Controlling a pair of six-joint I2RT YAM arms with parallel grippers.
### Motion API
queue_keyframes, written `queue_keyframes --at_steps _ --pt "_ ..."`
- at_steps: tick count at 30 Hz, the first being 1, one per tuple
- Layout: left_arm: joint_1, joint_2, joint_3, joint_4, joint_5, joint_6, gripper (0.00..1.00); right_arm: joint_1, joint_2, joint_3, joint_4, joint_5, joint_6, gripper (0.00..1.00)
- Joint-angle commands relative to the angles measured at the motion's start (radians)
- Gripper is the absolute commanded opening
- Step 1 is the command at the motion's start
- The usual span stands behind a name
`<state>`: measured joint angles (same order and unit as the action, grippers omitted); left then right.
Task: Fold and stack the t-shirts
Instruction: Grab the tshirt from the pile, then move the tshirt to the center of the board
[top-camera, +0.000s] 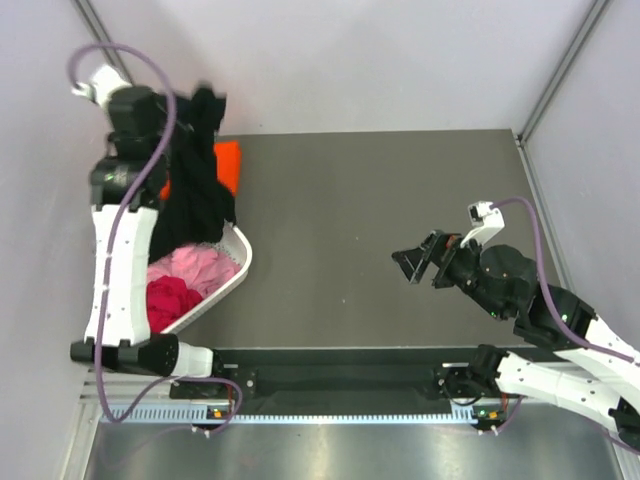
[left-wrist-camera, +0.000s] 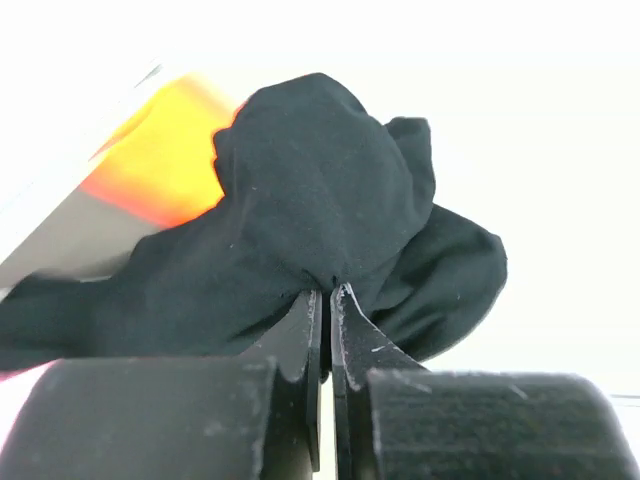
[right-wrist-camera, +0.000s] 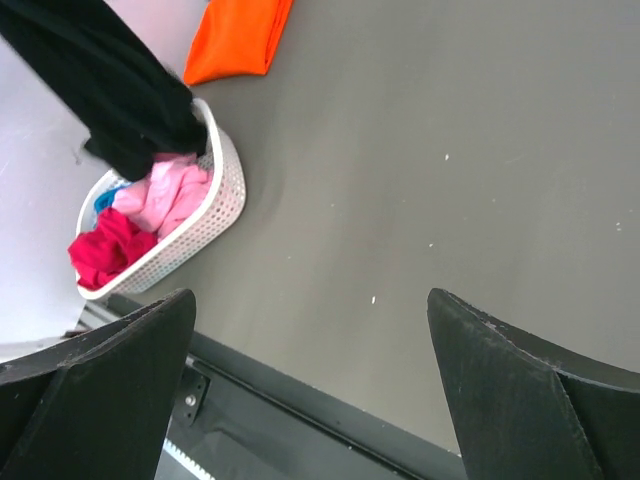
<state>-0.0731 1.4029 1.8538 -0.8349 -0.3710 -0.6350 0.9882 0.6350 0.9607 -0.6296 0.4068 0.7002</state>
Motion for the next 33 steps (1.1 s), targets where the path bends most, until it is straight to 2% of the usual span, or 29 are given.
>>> queue_keyframes --at_steps 1,2,3,5,7,8,9,10,12,13,15,17,18,21,23,28,30,31,32,33 --pt "-0.004 -0.059 0.166 0.194 0.232 -0.083 0.00 0.007 -0.021 -0.004 0.019 0.064 0.007 1.00" --pt "-0.005 -0.064 0.159 0.247 0.423 -0.122 0.00 0.007 -0.024 -0.004 0.021 0.073 0.008 1.00" --pt "-0.013 -0.064 0.116 0.364 0.502 -0.218 0.00 0.007 -0.032 -0.004 0.021 0.092 0.015 1.00" --pt "-0.087 -0.059 0.065 0.462 0.661 -0.314 0.00 0.007 -0.040 -0.002 0.010 0.112 0.021 1.00" --pt "-0.198 -0.042 0.001 0.519 0.670 -0.296 0.00 0.009 -0.054 0.009 -0.016 0.147 0.035 1.00" --pt "-0.321 -0.041 -0.033 0.542 0.667 -0.254 0.00 0.007 -0.058 0.009 -0.025 0.159 0.044 0.99" --pt "-0.376 -0.039 -0.075 0.566 0.679 -0.238 0.00 0.007 -0.073 0.009 -0.034 0.179 0.064 1.00" --pt "-0.422 -0.039 -0.182 0.592 0.698 -0.227 0.00 0.007 -0.083 0.007 -0.047 0.187 0.071 0.99" --pt "-0.528 -0.036 -0.296 0.651 0.727 -0.210 0.00 0.007 -0.112 -0.007 -0.061 0.214 0.109 1.00" --pt "-0.594 -0.041 -0.424 0.671 0.727 -0.210 0.02 0.009 -0.121 -0.013 -0.077 0.227 0.125 1.00" --pt "-0.652 -0.025 -0.537 0.709 0.738 -0.195 0.18 0.007 -0.147 -0.033 -0.107 0.268 0.195 1.00" --pt "-0.701 0.011 -0.636 0.676 0.747 -0.146 0.41 0.007 -0.161 -0.051 -0.163 0.303 0.258 1.00" --pt "-0.708 0.021 -0.653 0.566 0.735 -0.128 0.44 0.007 -0.166 -0.072 -0.179 0.331 0.307 1.00" --pt "-0.708 -0.005 -0.673 0.371 0.556 -0.051 0.55 0.007 -0.128 -0.112 -0.199 0.348 0.357 1.00" --pt "-0.700 -0.054 -0.686 0.310 0.400 -0.014 0.59 0.007 -0.081 -0.117 -0.219 0.348 0.386 0.96" --pt "-0.660 -0.091 -0.714 0.197 0.291 0.018 0.64 -0.048 0.135 -0.112 -0.254 0.325 0.429 0.83" --pt "-0.653 -0.091 -0.740 0.175 0.255 0.023 0.65 -0.161 0.179 -0.158 -0.220 0.211 0.371 0.76" --pt "-0.637 -0.085 -0.752 0.174 0.248 0.021 0.65 -0.212 0.181 -0.186 -0.126 0.151 0.330 0.74" --pt "-0.625 -0.084 -0.765 0.178 0.250 0.023 0.66 -0.326 0.180 -0.218 -0.073 0.088 0.288 0.72" --pt "-0.611 -0.082 -0.790 0.186 0.273 0.021 0.66 -0.389 0.181 -0.274 -0.026 -0.033 0.228 0.70"
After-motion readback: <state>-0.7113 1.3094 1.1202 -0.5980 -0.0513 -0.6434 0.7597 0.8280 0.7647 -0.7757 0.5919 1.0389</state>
